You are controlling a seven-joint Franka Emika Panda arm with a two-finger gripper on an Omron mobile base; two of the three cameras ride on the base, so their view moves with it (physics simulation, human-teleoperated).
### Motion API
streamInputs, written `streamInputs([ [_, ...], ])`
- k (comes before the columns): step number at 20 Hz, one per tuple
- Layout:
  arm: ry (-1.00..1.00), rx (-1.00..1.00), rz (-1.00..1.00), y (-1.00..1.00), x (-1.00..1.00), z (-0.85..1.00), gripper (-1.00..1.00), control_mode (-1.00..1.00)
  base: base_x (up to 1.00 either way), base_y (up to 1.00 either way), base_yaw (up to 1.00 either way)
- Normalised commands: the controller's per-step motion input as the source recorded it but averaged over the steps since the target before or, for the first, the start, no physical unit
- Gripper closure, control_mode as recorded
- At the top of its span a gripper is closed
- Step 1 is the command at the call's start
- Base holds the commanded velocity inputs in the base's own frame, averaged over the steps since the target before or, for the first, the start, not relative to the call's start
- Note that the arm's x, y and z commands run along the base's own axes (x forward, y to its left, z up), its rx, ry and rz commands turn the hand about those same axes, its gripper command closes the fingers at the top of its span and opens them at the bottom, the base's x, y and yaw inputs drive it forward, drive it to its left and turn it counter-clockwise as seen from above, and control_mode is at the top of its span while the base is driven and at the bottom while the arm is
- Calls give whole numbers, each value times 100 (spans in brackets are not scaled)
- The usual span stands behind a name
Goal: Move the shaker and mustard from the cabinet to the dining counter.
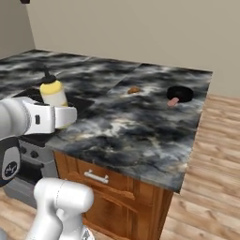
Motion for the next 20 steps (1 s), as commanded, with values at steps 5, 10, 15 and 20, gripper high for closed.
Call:
streamInputs([
  [5,0,0,0,0,0,0,100,100,52,38,-11],
  [10,0,0,0,0,0,0,100,100,36,38,-13],
  [15,0,0,0,0,0,0,100,100,45,36,-16],
  [20,0,0,0,0,0,0,100,100,60,34,-15],
])
